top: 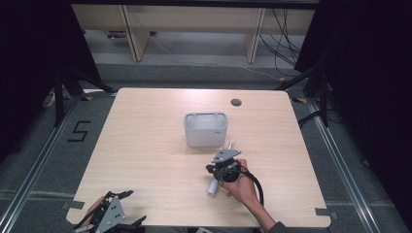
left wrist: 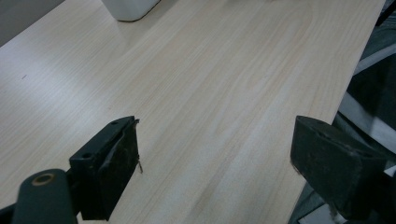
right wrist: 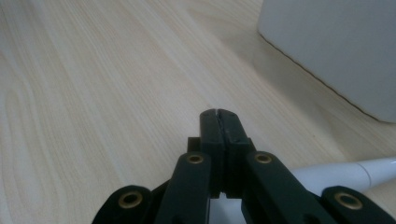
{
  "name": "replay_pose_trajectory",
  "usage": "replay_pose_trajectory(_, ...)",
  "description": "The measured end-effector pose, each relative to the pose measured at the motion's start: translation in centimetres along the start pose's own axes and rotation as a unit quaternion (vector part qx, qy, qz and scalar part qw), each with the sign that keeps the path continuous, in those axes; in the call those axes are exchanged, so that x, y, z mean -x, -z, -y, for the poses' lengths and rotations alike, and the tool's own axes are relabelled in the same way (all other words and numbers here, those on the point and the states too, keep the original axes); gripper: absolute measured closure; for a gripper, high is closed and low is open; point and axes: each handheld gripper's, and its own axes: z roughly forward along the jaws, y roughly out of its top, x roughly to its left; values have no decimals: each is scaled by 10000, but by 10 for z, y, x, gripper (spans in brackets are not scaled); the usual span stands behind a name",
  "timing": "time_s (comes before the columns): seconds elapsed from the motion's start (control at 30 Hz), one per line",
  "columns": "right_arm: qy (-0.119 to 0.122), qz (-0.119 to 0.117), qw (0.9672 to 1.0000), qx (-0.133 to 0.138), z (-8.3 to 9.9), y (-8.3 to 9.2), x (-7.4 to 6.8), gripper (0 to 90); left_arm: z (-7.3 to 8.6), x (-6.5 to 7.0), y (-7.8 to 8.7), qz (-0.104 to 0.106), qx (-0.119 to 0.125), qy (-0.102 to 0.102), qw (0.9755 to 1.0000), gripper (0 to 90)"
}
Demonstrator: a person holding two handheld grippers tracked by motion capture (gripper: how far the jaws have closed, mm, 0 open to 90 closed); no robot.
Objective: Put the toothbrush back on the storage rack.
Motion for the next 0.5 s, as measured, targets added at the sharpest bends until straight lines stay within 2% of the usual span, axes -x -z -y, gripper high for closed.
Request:
replay_pose_trajectory(0.07, 44, 28, 10000, 2, 0, 0, 0, 900, 0, 0, 0, 10, 6, 13, 10000, 149)
replay_pose_trajectory(0.1, 34, 4, 9999, -120, 1, 1, 0, 900, 0, 0, 0, 0, 4, 5, 10000, 149)
replay_pose_trajectory(0.17, 85, -1, 9999, -136, 1, 0, 1, 900, 0, 0, 0, 4, 28, -3, 10000, 149)
replay_pose_trajectory(0.2, 0, 8, 9999, -108, 3, -2, -1, 900, 0, 0, 0, 2, 57, -11, 10000, 149)
replay_pose_trajectory(0.23, 88, -16, 9998, -181, 3, 0, 1, 900, 0, 0, 0, 10, 49, 2, 10000, 149)
replay_pose_trajectory(0.27, 80, -1, 9999, -130, 4, -2, 0, 900, 1, 0, -1, -3, 70, 38, 10000, 149)
replay_pose_trajectory(0.3, -20, -38, 9998, -197, 5, -3, -1, 900, 0, 0, 0, 6, 28, 21, 10000, 149)
replay_pose_trajectory(0.37, 89, -22, 9997, -244, 5, -3, 1, 900, 0, 0, 0, 3, 58, -19, 10000, 149)
replay_pose_trajectory(0.5, 121, -41, 9995, -306, 8, -1, 2, 900, 0, -1, 0, 10, -7, -64, 10000, 149)
